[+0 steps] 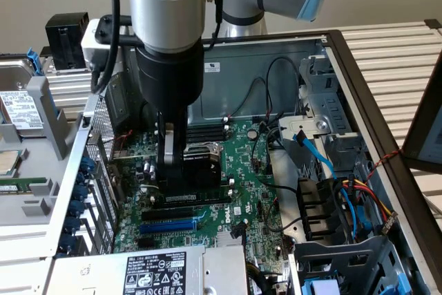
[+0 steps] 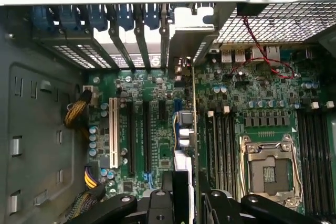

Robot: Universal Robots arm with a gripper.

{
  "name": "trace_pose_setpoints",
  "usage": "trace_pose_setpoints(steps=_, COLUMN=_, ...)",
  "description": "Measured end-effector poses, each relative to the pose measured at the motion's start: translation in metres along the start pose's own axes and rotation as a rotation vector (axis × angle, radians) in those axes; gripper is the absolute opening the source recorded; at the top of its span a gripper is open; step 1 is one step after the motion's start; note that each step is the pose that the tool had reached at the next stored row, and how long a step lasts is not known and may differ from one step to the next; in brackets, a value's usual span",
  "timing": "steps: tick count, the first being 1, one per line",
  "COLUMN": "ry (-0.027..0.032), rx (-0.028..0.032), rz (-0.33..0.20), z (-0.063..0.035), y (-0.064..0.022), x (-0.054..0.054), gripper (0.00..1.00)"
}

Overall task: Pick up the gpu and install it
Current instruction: 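Insert the gpu into the slot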

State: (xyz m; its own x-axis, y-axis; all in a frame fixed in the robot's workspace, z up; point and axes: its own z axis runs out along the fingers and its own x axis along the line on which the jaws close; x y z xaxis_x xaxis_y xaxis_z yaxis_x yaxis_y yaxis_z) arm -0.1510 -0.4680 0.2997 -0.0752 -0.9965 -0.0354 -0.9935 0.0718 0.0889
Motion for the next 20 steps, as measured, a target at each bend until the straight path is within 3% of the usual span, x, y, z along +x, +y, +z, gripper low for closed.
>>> trace_pose_setpoints(steps=13, ry=-0.0075, rx=0.0004, rz=0.020, z=0.0195, y=0.0046, x=0.003, gripper=0.28)
trace_pose_setpoints(steps=20, ry=-0.0161, rx=0.0000, rz=0.031, z=0.0301, y=0.0071, x=0.004, gripper=0.28)
